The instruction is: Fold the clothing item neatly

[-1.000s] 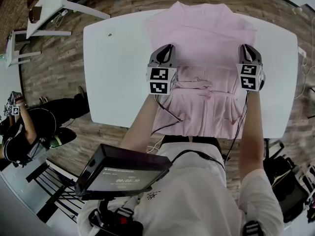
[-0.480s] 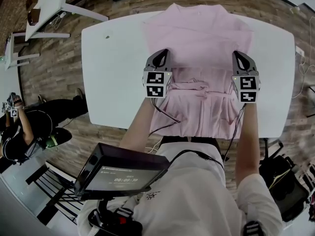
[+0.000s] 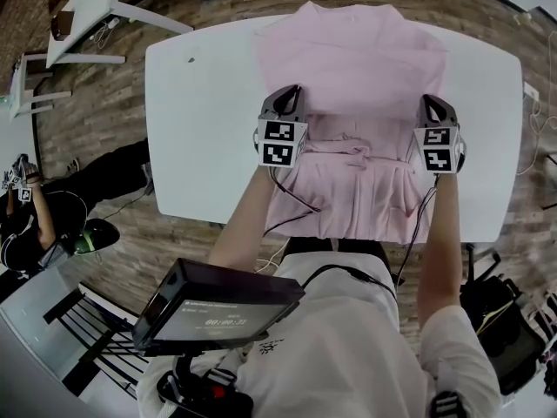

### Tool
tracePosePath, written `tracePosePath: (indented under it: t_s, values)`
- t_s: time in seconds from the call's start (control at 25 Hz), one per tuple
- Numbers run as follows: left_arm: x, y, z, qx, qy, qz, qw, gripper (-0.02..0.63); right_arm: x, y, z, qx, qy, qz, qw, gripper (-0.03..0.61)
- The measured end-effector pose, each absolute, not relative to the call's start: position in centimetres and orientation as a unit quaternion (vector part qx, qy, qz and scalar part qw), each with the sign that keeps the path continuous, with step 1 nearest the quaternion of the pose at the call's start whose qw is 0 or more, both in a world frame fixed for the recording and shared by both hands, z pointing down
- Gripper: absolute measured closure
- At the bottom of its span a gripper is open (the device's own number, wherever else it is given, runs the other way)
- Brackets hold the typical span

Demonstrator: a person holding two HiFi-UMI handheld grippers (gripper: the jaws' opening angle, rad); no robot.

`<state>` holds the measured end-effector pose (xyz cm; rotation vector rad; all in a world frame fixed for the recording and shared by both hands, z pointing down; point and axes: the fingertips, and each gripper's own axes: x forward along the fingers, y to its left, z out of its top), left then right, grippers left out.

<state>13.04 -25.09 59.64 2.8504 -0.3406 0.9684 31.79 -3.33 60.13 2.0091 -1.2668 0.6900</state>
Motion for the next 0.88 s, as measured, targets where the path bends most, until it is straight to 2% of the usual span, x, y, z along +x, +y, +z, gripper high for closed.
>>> tracePosePath:
  t_s: [0.16,0.32,0.6,0.72,0.88]
  values:
    - [13.1,-24.2,60.0,0.941,-0.094,0.319,0.061,0.611,28.6,-5.8,58.5,0.759,-0.542,0.253,0.259,0.575]
    - [12.9,-23.8,61.2,0.938,-0.097,0.326,0.064,0.611,27.0,-4.9,61.8,0.73,-0.546,0.268,0.312,0.575]
    - [12.5,-24.5,61.0,0.936,-0.111,0.326,0.071,0.611,30.0,-4.9,59.9,0.764,-0.524,0.26,0.274,0.575]
    - [12.3,-24.8,61.4,0.933,-0.116,0.334,0.067,0.611,31.6,-5.2,61.2,0.762,-0.516,0.262,0.291,0.575]
    - [12.5,-24.9,62.0,0.927,-0.119,0.348,0.072,0.611,32.0,-4.9,61.8,0.764,-0.516,0.266,0.282,0.575]
